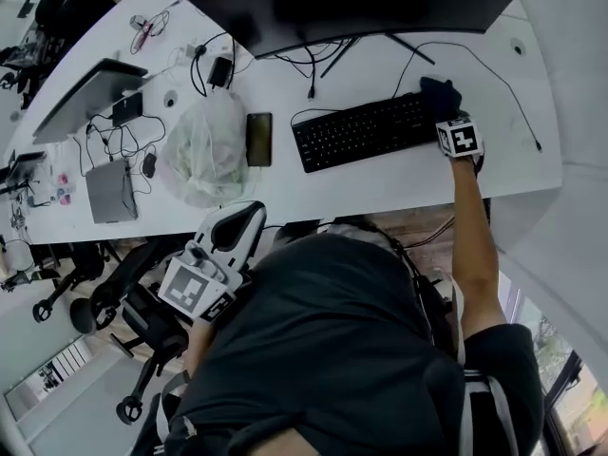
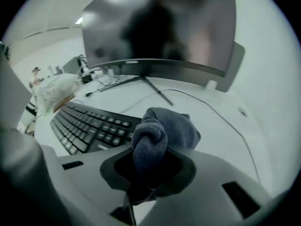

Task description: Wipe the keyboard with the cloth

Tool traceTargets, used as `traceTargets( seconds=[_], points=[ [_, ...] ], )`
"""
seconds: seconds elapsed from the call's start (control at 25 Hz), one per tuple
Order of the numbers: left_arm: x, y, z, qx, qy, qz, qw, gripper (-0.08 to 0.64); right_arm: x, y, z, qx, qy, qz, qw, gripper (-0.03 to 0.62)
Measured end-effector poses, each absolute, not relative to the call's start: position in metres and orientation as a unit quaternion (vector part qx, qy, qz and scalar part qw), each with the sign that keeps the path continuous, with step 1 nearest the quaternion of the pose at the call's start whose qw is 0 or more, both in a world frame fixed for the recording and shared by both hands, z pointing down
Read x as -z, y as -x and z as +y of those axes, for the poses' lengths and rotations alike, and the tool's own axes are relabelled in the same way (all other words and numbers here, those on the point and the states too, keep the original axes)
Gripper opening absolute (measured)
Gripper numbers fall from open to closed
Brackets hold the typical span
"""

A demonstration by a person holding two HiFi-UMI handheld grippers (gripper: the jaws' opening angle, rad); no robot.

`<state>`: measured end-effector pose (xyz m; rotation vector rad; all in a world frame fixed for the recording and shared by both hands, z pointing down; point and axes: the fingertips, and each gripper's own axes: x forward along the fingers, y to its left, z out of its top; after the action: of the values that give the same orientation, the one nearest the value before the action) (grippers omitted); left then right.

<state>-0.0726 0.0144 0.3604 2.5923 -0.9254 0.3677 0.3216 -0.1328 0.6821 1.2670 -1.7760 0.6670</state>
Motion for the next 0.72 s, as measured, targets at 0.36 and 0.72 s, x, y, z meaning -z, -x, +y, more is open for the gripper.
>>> traceTargets(
  seconds=[0.36, 0.72],
  points=[
    [-0.363, 0.056, 0.013, -0.134, -0.924, -0.311, 0.18, 0.005, -0.683, -0.223, -0.124, -0.256, -0.384, -0.791, 0.4, 0.066],
    [-0.364, 0.062, 0.009, -0.13, -0.918, -0.328, 0.182, 0.005, -0.662, -0.391, -0.102, -0.295, -0.612, -0.636, 0.365, 0.064]
  ],
)
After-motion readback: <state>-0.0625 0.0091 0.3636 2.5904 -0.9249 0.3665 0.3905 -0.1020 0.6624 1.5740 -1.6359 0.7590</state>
